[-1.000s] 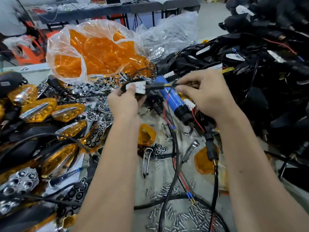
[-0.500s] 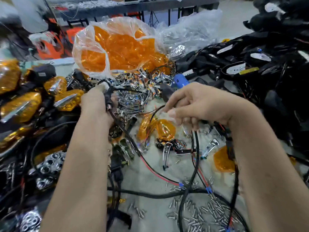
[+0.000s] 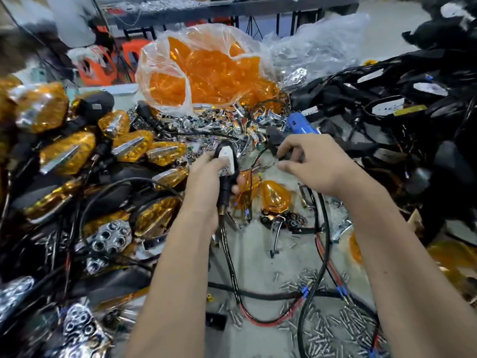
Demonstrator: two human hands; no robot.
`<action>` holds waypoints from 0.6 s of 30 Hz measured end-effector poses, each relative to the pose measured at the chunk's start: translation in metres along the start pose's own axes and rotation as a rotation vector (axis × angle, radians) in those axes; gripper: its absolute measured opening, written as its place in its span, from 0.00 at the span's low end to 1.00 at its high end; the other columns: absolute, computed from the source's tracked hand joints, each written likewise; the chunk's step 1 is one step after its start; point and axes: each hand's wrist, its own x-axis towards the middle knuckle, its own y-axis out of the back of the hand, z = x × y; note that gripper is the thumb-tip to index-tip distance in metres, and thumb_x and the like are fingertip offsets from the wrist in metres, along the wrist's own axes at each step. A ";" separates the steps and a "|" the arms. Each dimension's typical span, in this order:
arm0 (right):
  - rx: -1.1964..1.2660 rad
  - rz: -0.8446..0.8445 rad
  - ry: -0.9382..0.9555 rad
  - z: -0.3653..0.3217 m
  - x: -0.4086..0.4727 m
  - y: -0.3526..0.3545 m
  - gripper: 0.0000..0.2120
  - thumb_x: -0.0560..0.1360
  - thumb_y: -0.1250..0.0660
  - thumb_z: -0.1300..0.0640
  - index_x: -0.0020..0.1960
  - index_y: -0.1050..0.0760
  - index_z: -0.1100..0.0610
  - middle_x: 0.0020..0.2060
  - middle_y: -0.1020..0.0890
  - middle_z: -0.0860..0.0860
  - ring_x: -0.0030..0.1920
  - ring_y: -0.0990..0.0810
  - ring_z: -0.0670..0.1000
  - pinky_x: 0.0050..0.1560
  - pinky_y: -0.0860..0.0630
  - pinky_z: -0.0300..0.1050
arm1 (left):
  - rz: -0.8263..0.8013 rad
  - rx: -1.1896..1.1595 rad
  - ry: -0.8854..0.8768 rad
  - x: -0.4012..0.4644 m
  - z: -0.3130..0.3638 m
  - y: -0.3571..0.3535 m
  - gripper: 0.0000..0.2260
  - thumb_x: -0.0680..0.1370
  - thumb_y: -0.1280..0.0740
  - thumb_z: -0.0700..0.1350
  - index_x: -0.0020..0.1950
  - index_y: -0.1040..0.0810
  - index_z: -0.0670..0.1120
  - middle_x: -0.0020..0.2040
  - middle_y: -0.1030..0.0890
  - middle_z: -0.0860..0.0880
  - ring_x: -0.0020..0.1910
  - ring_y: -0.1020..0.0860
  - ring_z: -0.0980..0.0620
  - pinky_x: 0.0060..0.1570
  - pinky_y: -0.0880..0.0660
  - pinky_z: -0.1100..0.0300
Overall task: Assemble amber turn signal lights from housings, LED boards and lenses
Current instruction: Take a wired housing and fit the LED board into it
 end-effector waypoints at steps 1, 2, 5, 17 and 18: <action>0.085 0.048 0.021 -0.005 0.000 -0.002 0.06 0.80 0.28 0.51 0.53 0.18 0.51 0.40 0.17 0.52 0.41 0.20 0.50 0.49 0.20 0.51 | -0.038 0.046 -0.012 -0.001 -0.002 -0.001 0.05 0.83 0.42 0.37 0.56 0.27 0.40 0.39 0.24 0.43 0.27 0.26 0.51 0.21 0.34 0.62; 0.208 0.073 0.040 -0.011 0.000 -0.005 0.06 0.81 0.30 0.50 0.51 0.17 0.52 0.40 0.16 0.53 0.39 0.20 0.49 0.46 0.20 0.50 | -0.072 0.095 -0.029 -0.001 -0.004 -0.003 0.06 0.83 0.42 0.37 0.56 0.26 0.41 0.37 0.24 0.44 0.26 0.27 0.51 0.21 0.35 0.62; 0.520 -0.013 0.059 -0.028 -0.001 -0.015 0.08 0.81 0.31 0.47 0.51 0.16 0.50 0.37 0.17 0.52 0.32 0.25 0.44 0.30 0.28 0.38 | -0.131 0.243 -0.083 -0.001 -0.012 -0.009 0.09 0.77 0.40 0.41 0.55 0.26 0.46 0.34 0.24 0.49 0.26 0.28 0.52 0.22 0.35 0.61; 0.836 0.117 0.025 -0.021 0.003 -0.021 0.05 0.77 0.26 0.66 0.51 0.18 0.62 0.34 0.18 0.50 0.28 0.25 0.49 0.28 0.28 0.39 | -0.295 0.330 -0.052 -0.006 -0.012 -0.012 0.03 0.85 0.42 0.42 0.56 0.28 0.46 0.33 0.25 0.47 0.22 0.36 0.54 0.20 0.42 0.66; 0.848 0.114 0.030 -0.021 0.003 -0.021 0.04 0.77 0.26 0.66 0.51 0.18 0.62 0.34 0.18 0.50 0.28 0.25 0.49 0.28 0.27 0.39 | -0.303 0.326 -0.053 -0.007 -0.011 -0.013 0.04 0.86 0.42 0.41 0.54 0.28 0.46 0.32 0.29 0.47 0.22 0.37 0.55 0.20 0.42 0.66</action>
